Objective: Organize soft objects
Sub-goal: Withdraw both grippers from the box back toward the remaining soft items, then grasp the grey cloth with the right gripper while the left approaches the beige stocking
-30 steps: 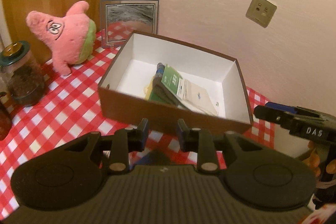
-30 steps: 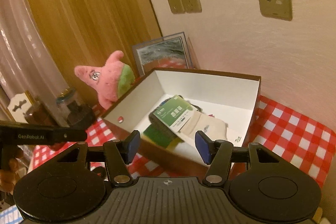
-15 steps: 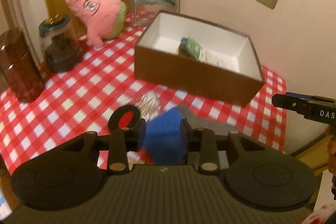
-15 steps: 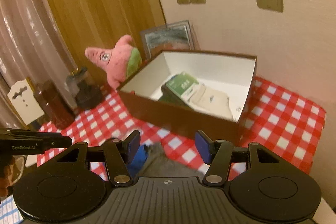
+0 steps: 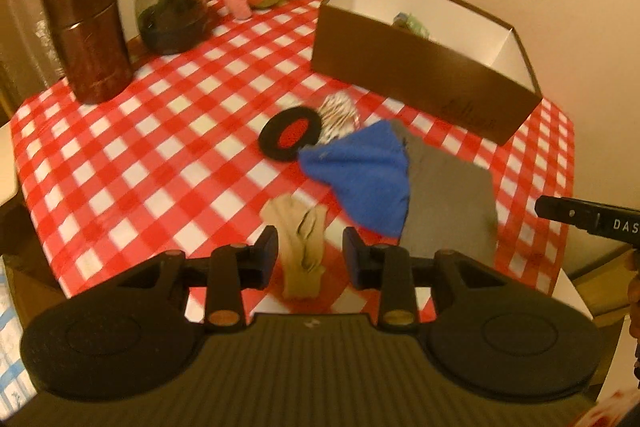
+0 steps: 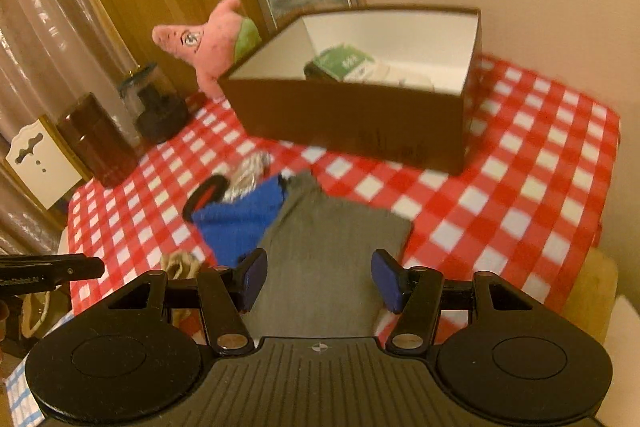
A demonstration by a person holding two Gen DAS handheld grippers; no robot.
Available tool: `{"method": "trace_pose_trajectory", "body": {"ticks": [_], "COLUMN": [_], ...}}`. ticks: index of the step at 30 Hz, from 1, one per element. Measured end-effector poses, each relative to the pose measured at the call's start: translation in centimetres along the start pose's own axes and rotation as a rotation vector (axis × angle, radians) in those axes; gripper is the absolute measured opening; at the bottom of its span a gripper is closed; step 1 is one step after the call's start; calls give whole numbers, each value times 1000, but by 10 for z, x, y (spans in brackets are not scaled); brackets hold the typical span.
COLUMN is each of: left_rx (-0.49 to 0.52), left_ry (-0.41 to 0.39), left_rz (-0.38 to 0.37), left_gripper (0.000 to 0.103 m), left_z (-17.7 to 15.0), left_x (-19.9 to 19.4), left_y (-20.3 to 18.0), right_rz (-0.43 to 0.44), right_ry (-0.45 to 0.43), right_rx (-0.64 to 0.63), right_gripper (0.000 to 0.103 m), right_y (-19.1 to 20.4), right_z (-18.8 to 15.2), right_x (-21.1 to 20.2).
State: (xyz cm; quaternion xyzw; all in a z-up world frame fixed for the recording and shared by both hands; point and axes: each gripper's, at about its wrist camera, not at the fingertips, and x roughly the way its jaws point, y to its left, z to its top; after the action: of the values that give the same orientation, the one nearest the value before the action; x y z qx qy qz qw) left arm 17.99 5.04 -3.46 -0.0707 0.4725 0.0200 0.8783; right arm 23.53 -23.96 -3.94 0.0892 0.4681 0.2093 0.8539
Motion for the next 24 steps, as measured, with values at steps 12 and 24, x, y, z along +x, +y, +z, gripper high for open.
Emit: {"method": "trace_pose_trajectory", "body": {"ticks": [12, 24], "left_rx": [-48, -62], "left_ry": [55, 103], "left_rz": [20, 41], "left_gripper": [32, 33], "left_z": [-40, -38], "left_x": [10, 39], "left_y": [19, 14], "right_rz": [24, 54], "right_ry": [76, 103], "right_rx": [73, 205], "right_gripper": [58, 58], "right_y": [-19, -58], "right_z": [-35, -39], "right_x": [28, 67]}}
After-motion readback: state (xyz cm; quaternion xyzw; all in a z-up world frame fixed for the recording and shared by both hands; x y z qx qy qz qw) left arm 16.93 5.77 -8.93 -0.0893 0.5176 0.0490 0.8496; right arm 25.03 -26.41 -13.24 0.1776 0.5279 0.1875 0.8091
